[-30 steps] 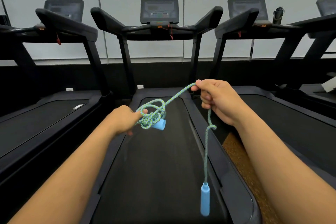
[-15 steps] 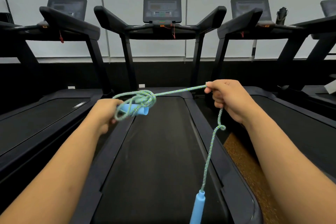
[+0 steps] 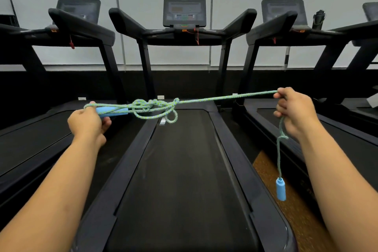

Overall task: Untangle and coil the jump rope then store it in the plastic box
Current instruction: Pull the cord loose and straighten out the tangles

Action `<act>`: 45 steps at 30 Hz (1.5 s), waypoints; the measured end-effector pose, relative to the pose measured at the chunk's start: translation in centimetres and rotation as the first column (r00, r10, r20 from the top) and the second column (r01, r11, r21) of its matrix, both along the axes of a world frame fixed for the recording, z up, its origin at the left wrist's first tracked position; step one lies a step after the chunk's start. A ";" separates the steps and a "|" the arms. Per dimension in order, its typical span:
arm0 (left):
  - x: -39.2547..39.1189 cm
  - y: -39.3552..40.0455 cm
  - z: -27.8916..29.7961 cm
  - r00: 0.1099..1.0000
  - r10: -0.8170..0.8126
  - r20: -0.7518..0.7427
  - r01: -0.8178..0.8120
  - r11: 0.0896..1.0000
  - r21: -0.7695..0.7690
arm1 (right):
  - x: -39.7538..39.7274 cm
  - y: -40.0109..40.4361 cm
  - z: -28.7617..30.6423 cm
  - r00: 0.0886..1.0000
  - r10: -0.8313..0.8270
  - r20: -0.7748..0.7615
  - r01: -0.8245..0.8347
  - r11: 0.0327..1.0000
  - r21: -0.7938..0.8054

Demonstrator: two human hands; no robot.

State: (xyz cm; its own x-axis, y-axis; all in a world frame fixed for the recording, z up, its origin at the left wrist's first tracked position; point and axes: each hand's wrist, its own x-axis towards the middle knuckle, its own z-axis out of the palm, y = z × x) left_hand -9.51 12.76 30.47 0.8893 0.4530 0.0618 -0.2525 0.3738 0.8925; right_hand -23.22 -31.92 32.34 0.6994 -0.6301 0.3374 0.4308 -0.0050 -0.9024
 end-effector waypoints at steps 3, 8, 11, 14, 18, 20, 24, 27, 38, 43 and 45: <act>-1.2 -1.9 0.9 0.996 -0.050 0.073 0.056 0.996 -0.076 | 1.0 1.2 -1.4 0.978 0.124 -0.165 -0.150 0.977 -0.154; -3.7 -7.0 2.2 0.962 -0.176 0.207 0.176 0.984 0.018 | 1.6 5.4 -4.1 0.791 0.313 -0.526 -0.552 0.736 -0.392; -5.2 -8.6 2.5 0.944 -0.238 0.229 0.228 0.971 0.069 | 2.0 8.1 -5.6 0.665 0.319 -0.675 -0.703 0.573 -0.421; -6.7 -9.7 2.7 0.917 -0.306 0.257 0.284 0.951 0.119 | 2.5 10.2 -6.9 0.557 0.270 -0.786 -0.796 0.444 -0.412; -8.1 -11.1 2.8 0.855 -0.387 0.344 0.368 0.922 0.123 | 2.3 12.6 -7.2 0.474 0.304 -0.826 -0.855 0.383 -0.349; -8.7 -11.7 2.9 0.814 -0.434 0.385 0.425 0.898 0.115 | 2.4 13.6 -7.2 0.468 0.364 -0.805 -0.861 0.394 -0.322; -9.0 -12.4 3.0 0.753 -0.511 0.414 0.531 0.844 0.076 | 2.4 16.1 -7.5 0.588 0.533 -0.608 -0.808 0.414 -0.418; -8.6 -12.5 3.1 0.762 -0.500 0.411 0.530 0.847 0.047 | 2.1 18.2 -8.0 0.531 0.689 -0.493 -0.846 0.465 -0.261; -3.5 -8.7 -0.8 0.955 -0.291 0.058 0.232 0.854 0.466 | 2.1 14.9 -4.1 0.627 0.772 -0.103 -0.778 0.627 -0.041; -3.7 -8.3 -0.7 0.913 -0.388 -0.124 0.316 0.485 0.815 | 0.9 14.0 -0.9 0.720 0.688 -0.091 -0.694 0.717 -0.065; -4.5 -8.2 -0.2 0.877 -0.445 -0.182 0.358 0.350 0.866 | 0.5 13.5 -0.1 0.762 0.637 -0.116 -0.647 0.752 -0.124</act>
